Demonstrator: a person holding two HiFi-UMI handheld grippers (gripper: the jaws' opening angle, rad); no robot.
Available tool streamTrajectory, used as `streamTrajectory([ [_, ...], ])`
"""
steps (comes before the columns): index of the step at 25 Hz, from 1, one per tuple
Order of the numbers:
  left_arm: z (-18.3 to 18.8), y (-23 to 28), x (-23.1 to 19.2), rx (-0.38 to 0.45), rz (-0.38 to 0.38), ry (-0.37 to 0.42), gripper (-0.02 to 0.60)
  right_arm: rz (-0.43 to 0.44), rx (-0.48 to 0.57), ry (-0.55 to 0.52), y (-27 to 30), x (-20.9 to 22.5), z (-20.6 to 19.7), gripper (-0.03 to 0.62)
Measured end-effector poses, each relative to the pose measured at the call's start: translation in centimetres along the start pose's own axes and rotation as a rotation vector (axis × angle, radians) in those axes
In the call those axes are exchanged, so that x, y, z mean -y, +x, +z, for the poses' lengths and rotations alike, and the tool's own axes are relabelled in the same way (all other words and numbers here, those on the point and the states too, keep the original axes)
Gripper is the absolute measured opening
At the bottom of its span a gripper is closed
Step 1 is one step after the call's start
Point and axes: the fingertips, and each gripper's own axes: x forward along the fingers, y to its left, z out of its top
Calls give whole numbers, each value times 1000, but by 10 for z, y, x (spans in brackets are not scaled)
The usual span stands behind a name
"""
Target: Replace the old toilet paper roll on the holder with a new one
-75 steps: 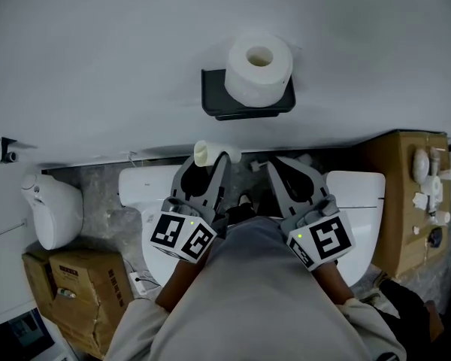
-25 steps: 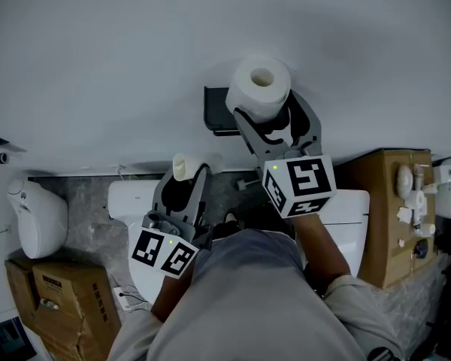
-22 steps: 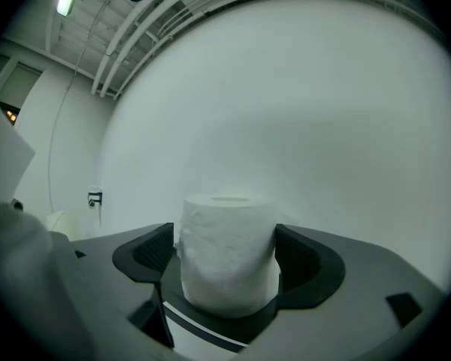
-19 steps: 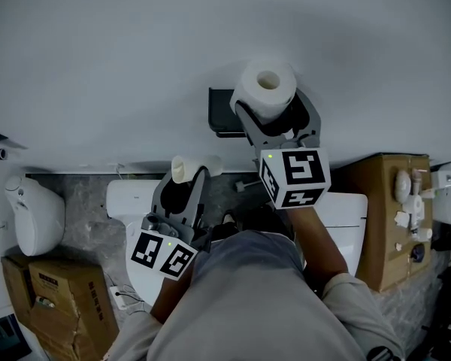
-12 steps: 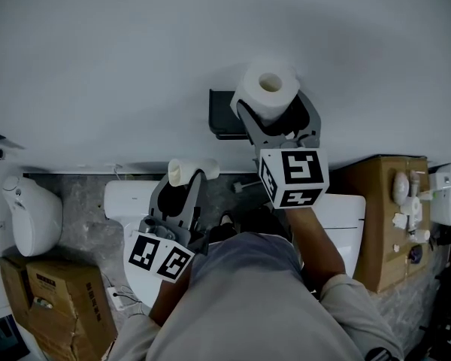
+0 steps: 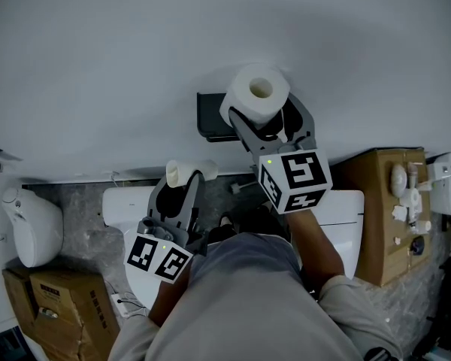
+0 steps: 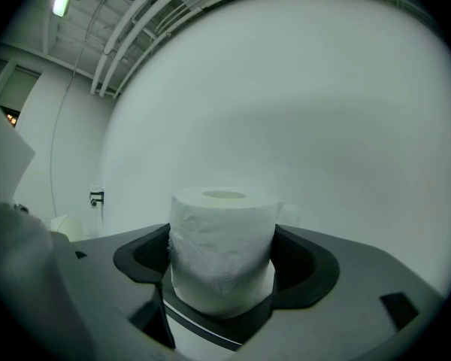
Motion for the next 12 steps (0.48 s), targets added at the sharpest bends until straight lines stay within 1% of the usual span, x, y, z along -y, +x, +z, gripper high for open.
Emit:
streamTrajectory([
  [7, -3, 12, 15, -12, -41, 2, 144, 1, 39, 80, -23, 14, 5, 405],
  [12, -9, 21, 28, -30, -75, 0, 144, 13, 79, 185, -42, 27, 9, 403],
])
